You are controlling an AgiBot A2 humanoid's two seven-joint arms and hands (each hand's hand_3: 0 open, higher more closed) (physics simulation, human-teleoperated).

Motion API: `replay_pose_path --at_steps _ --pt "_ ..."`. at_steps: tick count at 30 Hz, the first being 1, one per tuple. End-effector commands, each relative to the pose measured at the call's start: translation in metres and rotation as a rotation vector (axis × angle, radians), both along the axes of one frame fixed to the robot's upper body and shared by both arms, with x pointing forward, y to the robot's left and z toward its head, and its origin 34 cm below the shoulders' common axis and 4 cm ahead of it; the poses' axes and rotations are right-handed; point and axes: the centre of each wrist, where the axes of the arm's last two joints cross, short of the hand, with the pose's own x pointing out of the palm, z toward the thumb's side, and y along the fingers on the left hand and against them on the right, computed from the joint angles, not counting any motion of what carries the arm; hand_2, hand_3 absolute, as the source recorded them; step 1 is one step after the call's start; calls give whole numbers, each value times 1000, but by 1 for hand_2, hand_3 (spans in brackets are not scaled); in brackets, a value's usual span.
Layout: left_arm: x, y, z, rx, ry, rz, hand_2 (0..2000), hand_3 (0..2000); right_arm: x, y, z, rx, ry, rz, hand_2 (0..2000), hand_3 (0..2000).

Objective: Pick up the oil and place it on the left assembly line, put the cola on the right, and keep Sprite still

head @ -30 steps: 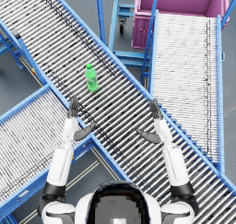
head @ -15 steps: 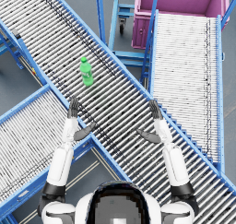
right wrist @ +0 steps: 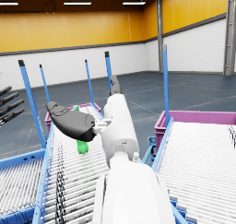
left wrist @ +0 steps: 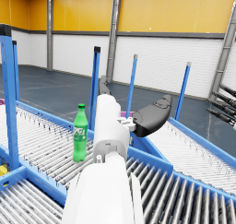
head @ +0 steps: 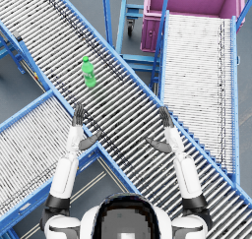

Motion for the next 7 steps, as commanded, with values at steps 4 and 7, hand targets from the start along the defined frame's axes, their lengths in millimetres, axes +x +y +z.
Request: replay_pose_path --at_steps 4,7 --pt "0 0 0 0 0 0 0 0 0 0 0 0 0 0 0 0" --pt "0 0 0 0 0 0 0 0 0 0 0 0 0 0 0 0"
